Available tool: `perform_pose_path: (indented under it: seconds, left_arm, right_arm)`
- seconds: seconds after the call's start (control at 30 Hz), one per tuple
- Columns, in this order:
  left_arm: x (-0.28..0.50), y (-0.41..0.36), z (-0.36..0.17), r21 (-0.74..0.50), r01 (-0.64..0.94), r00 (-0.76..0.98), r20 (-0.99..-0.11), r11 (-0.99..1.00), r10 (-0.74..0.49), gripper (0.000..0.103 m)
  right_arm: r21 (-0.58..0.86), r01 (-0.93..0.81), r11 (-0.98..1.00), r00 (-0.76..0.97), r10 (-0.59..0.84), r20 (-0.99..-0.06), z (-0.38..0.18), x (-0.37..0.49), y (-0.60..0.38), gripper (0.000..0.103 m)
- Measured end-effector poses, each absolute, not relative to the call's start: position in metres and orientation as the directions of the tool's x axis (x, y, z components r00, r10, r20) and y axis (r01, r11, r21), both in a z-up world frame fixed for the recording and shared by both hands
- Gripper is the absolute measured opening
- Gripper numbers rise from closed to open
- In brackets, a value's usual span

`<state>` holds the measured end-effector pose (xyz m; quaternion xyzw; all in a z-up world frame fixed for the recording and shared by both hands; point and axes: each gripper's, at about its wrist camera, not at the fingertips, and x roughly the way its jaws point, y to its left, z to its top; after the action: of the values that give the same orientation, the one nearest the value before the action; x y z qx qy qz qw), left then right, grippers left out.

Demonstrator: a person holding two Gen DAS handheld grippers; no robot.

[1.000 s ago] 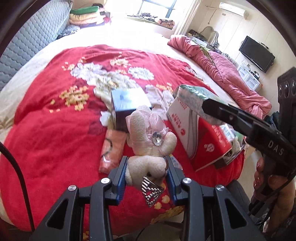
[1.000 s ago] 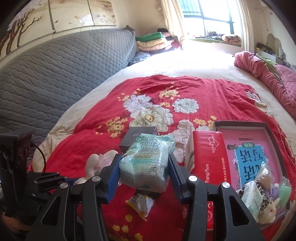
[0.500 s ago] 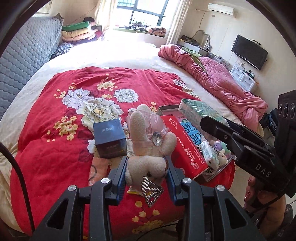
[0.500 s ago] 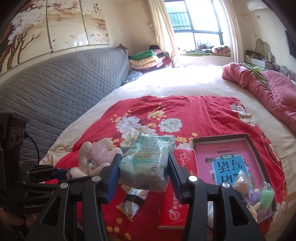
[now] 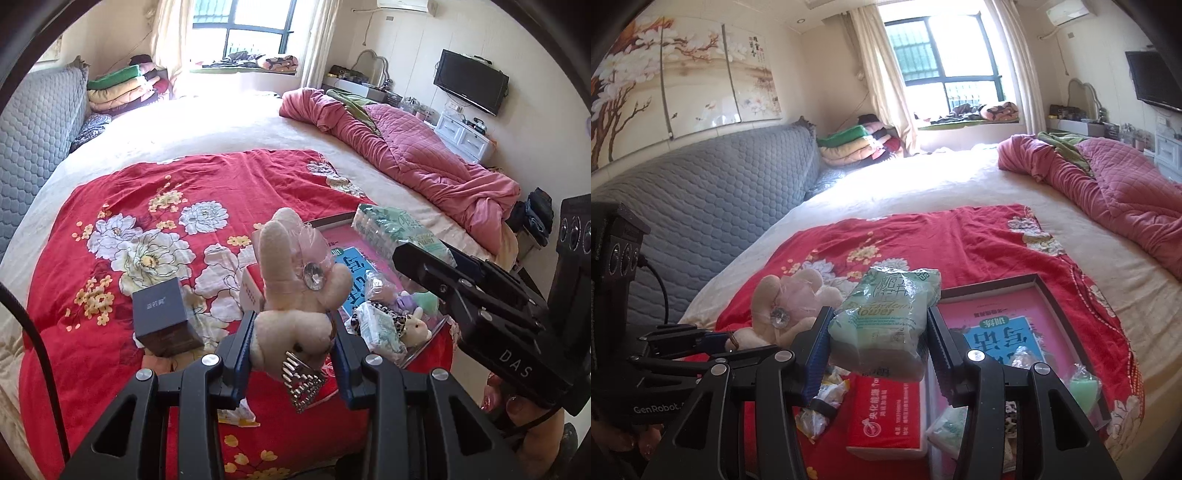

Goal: Organize soft objects
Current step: 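Carry the plush bear and wipe pack above the pink tray with both grippers, then lower and open left gripper on the bear while right gripper releases the wipe pack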

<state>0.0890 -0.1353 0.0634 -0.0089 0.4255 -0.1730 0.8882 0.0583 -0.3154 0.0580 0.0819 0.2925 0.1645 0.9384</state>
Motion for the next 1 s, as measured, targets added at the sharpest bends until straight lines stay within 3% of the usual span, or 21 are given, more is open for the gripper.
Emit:
perform_pose_path:
  seconds: [0.47, 1.0]
  left_arm:
    - [0.128, -0.225, 0.028, -0.128, 0.407, 0.494, -0.802, 0.904, -0.336, 0.038]
    - [0.177, -0.268, -0.047, -0.074, 0.406, 0.389, -0.888, 0.911, -0.245, 0.038]
  right_arm:
    - [0.265, -0.010, 0.964, 0.819, 0.160, -0.551, 0.033, 0.057, -0.427, 0.051]
    - [0.245, 0.034, 0.969, 0.683, 0.157, -0.713, -0.045, 0.082, -0.435, 0.051]
